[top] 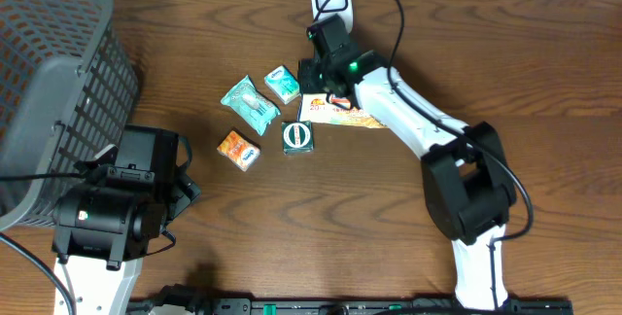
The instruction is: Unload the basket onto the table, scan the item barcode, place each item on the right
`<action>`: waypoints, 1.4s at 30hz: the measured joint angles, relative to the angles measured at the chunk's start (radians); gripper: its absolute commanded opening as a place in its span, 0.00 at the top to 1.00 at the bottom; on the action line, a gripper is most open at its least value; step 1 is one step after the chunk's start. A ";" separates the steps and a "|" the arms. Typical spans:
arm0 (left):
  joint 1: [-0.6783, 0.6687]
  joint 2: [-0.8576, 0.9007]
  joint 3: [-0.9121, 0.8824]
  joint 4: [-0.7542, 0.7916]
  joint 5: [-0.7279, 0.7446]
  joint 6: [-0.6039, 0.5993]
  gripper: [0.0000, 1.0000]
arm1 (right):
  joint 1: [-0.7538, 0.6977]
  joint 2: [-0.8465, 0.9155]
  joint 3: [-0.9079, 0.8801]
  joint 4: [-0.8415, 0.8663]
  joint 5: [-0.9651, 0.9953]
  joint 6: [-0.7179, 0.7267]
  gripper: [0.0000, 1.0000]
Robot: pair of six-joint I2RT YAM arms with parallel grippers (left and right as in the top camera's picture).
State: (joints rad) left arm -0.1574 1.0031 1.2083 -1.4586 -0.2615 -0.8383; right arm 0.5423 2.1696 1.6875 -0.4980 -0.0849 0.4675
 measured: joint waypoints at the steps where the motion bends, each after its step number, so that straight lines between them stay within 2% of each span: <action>1: 0.000 0.000 0.000 0.000 0.000 0.000 0.02 | 0.000 0.010 0.000 -0.021 0.014 0.000 0.76; 8: 0.000 0.000 0.000 0.000 0.000 0.000 0.03 | -0.010 0.034 0.001 -0.227 0.175 -0.001 0.80; 12: 0.000 0.000 0.000 0.000 0.000 0.000 0.02 | -0.016 0.034 0.002 -0.378 0.272 0.000 0.90; 17: 0.000 0.000 0.000 0.000 0.000 0.000 0.02 | -0.031 0.034 0.001 -0.542 0.329 0.019 0.90; 24: 0.000 0.000 0.000 0.000 0.000 0.000 0.03 | -0.035 -0.017 -0.002 -0.618 0.351 0.026 0.85; 25: 0.000 0.000 0.000 0.000 0.000 0.000 0.02 | -0.034 -0.048 -0.002 -0.617 0.351 0.026 0.80; 29: 0.000 0.000 0.000 0.000 0.000 0.000 0.02 | -0.032 -0.176 -0.002 -0.601 0.377 0.031 0.34; 31: 0.000 0.000 0.000 0.000 0.000 0.000 0.02 | -0.035 -0.236 -0.002 -0.586 0.405 0.035 0.20; 33: 0.000 0.000 0.000 0.000 0.000 0.000 0.02 | -0.042 -0.281 -0.001 -0.571 0.442 0.034 0.13; 38: 0.000 0.000 0.000 0.000 0.000 0.000 0.03 | -0.109 -0.301 0.000 -0.538 0.492 0.027 0.04; 42: 0.000 0.000 0.000 0.000 0.000 0.000 0.02 | -0.200 -0.282 0.000 -0.511 0.506 0.025 0.02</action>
State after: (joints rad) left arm -0.1574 1.0031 1.2083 -1.4586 -0.2615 -0.8383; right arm 0.3420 1.8881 1.6875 -1.0088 0.4210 0.4927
